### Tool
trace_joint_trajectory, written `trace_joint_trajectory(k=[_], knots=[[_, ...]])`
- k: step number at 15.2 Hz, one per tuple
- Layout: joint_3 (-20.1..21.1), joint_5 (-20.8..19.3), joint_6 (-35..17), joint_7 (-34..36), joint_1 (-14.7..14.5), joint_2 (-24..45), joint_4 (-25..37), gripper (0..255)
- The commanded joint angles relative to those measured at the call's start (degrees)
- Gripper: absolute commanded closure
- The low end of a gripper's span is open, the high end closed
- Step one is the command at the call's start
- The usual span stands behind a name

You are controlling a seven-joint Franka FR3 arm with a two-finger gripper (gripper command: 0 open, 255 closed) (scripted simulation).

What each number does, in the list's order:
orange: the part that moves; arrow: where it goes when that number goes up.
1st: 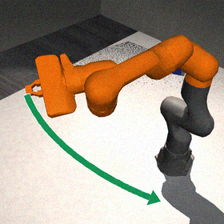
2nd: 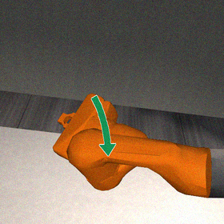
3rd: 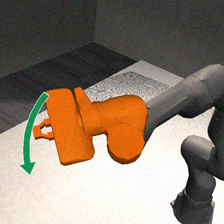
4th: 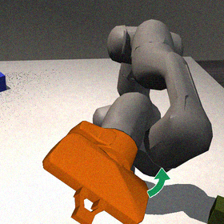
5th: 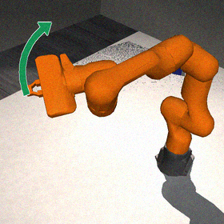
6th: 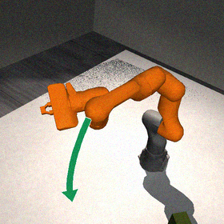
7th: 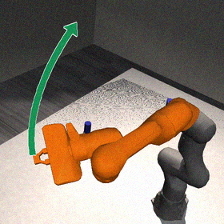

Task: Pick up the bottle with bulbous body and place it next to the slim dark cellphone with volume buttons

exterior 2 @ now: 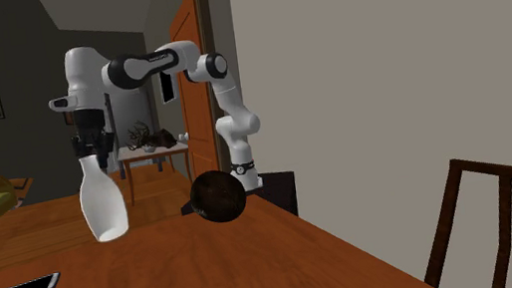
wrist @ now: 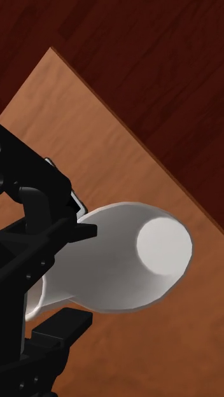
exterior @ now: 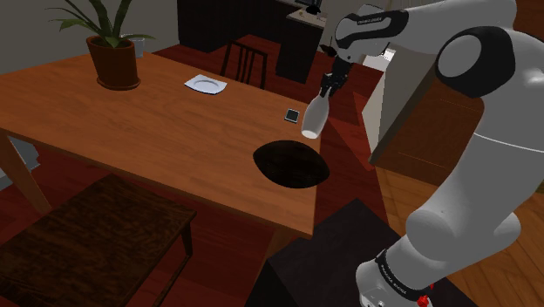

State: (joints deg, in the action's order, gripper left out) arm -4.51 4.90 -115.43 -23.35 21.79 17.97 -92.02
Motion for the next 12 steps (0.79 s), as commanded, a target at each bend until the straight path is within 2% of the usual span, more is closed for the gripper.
trace_joint_trajectory(k=[1,10,11,12], knots=[[0.0,0.1,-1.5,-0.2,0.0,0.3,-1.2,255],[0.0,0.2,-2.6,-0.3,0.0,0.6,-2.0,255],[0.0,0.2,-2.6,-0.3,0.0,0.6,-2.0,0],[0.0,0.2,-2.6,-0.3,0.0,0.6,-2.0,0]])
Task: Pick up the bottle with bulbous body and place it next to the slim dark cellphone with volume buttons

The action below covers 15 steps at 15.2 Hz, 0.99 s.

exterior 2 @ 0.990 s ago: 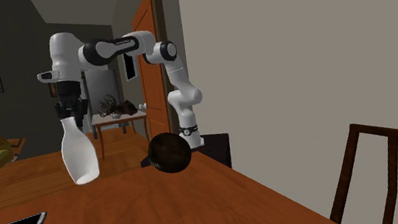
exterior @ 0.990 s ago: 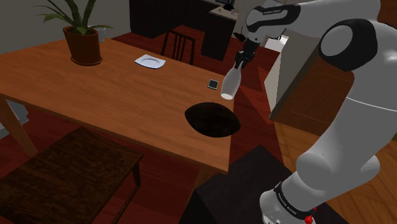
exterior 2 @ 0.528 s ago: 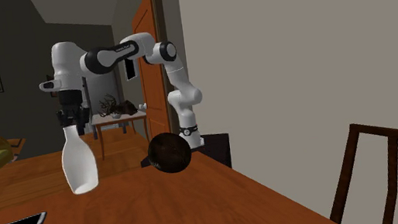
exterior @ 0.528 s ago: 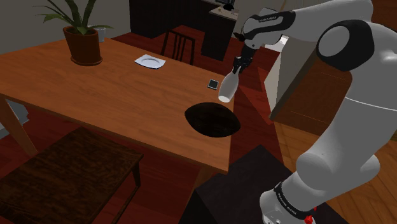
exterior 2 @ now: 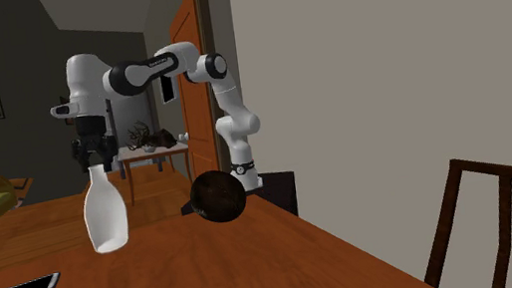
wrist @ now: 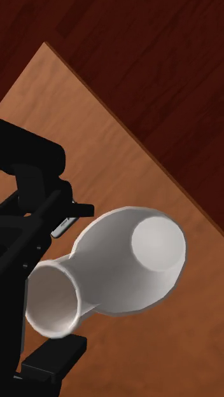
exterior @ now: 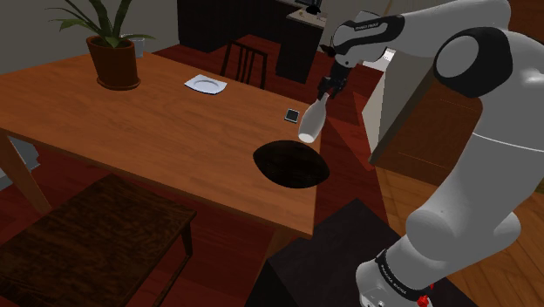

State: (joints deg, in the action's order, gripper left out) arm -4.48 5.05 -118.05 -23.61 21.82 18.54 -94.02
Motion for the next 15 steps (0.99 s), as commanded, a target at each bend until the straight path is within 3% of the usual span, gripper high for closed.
trace_joint_trajectory(k=[1,4,8,15], knots=[[0.0,0.0,0.0,0.0,0.0,0.0,0.0,0],[0.0,0.0,0.0,0.0,0.0,0.0,0.0,0],[-0.2,-0.3,6.3,0.2,0.2,-2.2,4.2,0],[-0.2,-0.3,6.3,0.2,0.2,-2.2,4.2,0]])
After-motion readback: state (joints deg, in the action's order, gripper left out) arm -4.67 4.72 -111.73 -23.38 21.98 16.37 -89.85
